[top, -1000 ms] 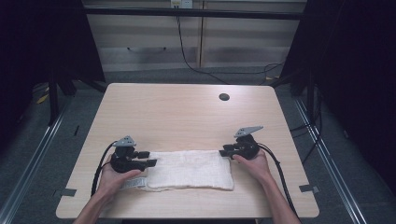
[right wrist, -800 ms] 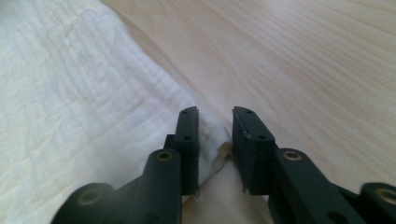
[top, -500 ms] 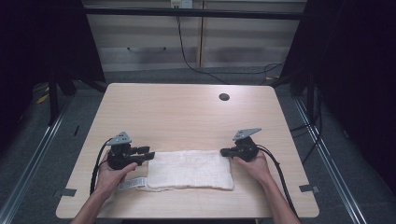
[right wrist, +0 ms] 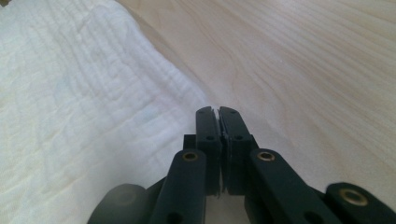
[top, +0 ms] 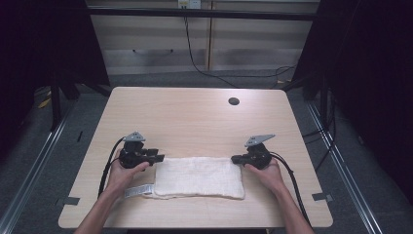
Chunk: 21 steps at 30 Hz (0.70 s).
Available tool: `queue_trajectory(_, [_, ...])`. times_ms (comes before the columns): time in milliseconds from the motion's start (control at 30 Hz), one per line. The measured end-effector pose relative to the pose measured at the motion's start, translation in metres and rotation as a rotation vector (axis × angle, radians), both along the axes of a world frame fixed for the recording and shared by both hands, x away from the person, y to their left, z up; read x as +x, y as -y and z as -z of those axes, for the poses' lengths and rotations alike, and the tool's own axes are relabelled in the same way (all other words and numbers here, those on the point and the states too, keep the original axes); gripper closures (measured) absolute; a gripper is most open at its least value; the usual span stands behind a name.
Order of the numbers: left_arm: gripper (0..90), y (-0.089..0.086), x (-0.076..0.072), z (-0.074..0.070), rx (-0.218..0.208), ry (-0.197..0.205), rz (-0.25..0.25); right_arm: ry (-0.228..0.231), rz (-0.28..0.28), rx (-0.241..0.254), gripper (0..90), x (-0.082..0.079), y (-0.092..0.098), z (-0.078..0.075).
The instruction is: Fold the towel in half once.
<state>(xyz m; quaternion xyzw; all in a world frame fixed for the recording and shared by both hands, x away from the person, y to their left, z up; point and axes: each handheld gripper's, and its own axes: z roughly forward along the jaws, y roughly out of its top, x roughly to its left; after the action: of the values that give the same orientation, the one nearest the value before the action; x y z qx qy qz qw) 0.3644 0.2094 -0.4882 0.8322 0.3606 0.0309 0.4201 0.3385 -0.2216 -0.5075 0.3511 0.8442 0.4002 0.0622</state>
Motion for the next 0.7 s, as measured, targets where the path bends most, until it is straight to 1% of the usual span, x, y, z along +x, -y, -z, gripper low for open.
queue_trajectory(33, [56.1, -0.001, 0.001, 0.002, 0.002, -0.024, 0.005, -0.001, 0.0, 0.001, 88.1, 0.0, 0.0, 0.0])
queue_trajectory(67, [53.2, -0.002, 0.003, 0.004, 0.011, -0.049, 0.005, -0.004, 0.001, 0.003, 88.1, 0.0, 0.0, 0.0])
queue_trajectory(100, [49.4, -0.003, 0.004, 0.006, 0.008, -0.065, 0.011, -0.004, 0.001, 0.003, 88.1, 0.0, 0.0, 0.0])
queue_trajectory(167, [48.9, -0.002, 0.004, 0.007, 0.009, -0.067, 0.023, -0.003, 0.001, 0.003, 88.1, 0.0, 0.0, 0.0])
queue_trajectory(233, [46.7, -0.001, 0.004, 0.008, -0.004, -0.07, 0.041, -0.003, 0.001, 0.003, 88.1, 0.0, 0.0, 0.0])
queue_trajectory(300, [49.0, 0.001, 0.002, 0.007, 0.004, -0.064, 0.05, 0.001, 0.0, -0.002, 88.1, 0.0, 0.0, 0.0])
queue_trajectory(400, [53.7, 0.0, 0.005, 0.008, -0.004, -0.048, 0.031, 0.0, 0.001, -0.002, 88.1, 0.0, 0.0, 0.0])
queue_trajectory(467, [59.5, -0.002, 0.007, 0.011, -0.014, -0.056, 0.027, -0.007, 0.004, 0.005, 88.1, 0.001, 0.0, 0.0])
queue_trajectory(500, [59.8, -0.002, 0.008, 0.012, -0.01, -0.059, 0.03, -0.009, 0.006, 0.006, 88.1, 0.001, 0.0, 0.0])
queue_trajectory(567, [64.3, -0.002, 0.009, 0.014, -0.007, -0.056, 0.037, -0.004, 0.002, 0.005, 88.1, 0.002, 0.0, 0.0])
queue_trajectory(600, [66.2, -0.001, 0.009, 0.014, 0.002, -0.051, 0.038, -0.004, 0.001, 0.004, 88.1, 0.002, 0.001, 0.0])
queue_trajectory(700, [69.6, -0.001, 0.009, 0.014, 0.006, -0.043, 0.047, -0.009, 0.005, 0.015, 88.1, 0.004, 0.001, 0.001])
